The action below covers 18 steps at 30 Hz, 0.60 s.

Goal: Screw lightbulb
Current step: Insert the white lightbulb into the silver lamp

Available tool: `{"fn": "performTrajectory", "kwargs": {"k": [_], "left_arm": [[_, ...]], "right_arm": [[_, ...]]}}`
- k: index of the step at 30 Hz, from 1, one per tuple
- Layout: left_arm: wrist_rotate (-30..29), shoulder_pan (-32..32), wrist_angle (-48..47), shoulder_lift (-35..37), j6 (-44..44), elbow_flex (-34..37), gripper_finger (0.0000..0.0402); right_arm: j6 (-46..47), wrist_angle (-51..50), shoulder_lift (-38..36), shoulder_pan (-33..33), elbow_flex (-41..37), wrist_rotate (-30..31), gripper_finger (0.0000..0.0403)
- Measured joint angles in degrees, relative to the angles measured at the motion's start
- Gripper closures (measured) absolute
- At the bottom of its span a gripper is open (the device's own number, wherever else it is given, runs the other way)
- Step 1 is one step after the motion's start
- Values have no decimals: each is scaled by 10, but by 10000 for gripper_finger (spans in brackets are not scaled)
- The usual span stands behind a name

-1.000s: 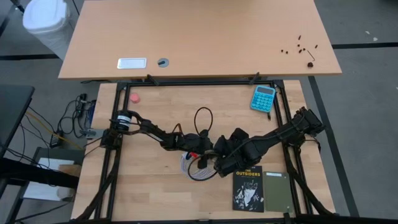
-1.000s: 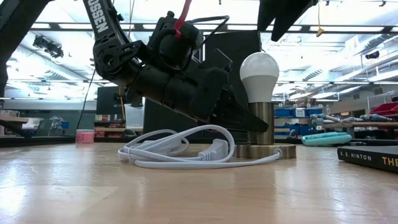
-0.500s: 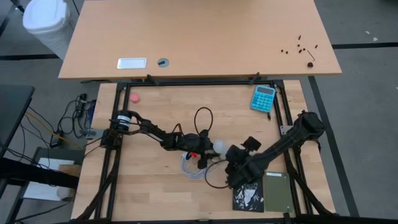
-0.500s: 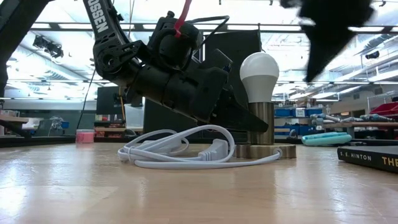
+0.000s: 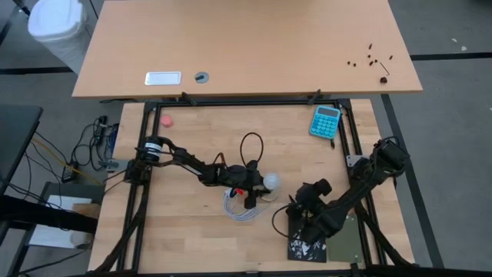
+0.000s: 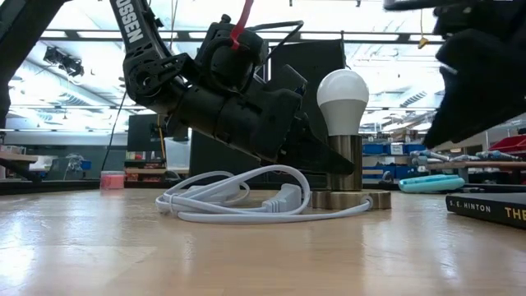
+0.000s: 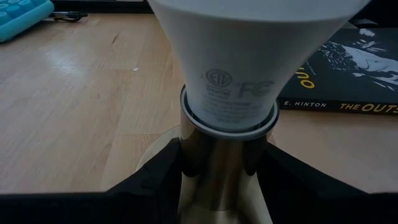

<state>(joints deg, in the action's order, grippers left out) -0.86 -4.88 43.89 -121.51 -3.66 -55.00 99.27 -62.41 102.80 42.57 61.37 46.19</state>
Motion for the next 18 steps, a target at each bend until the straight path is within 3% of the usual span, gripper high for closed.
{"fn": "performTrajectory", "kwargs": {"k": [4, 12, 18], "left_arm": [[0, 0, 0, 0, 0, 0, 218], [0, 0, 0, 0, 0, 0, 218], [0, 0, -1, 0, 0, 0, 218]], "right_arm": [[23, 27, 0, 7, -17, 22, 46], [-25, 157, 0, 4, -70, 56, 46], [-32, 257, 0, 14, -128, 124, 46]]}}
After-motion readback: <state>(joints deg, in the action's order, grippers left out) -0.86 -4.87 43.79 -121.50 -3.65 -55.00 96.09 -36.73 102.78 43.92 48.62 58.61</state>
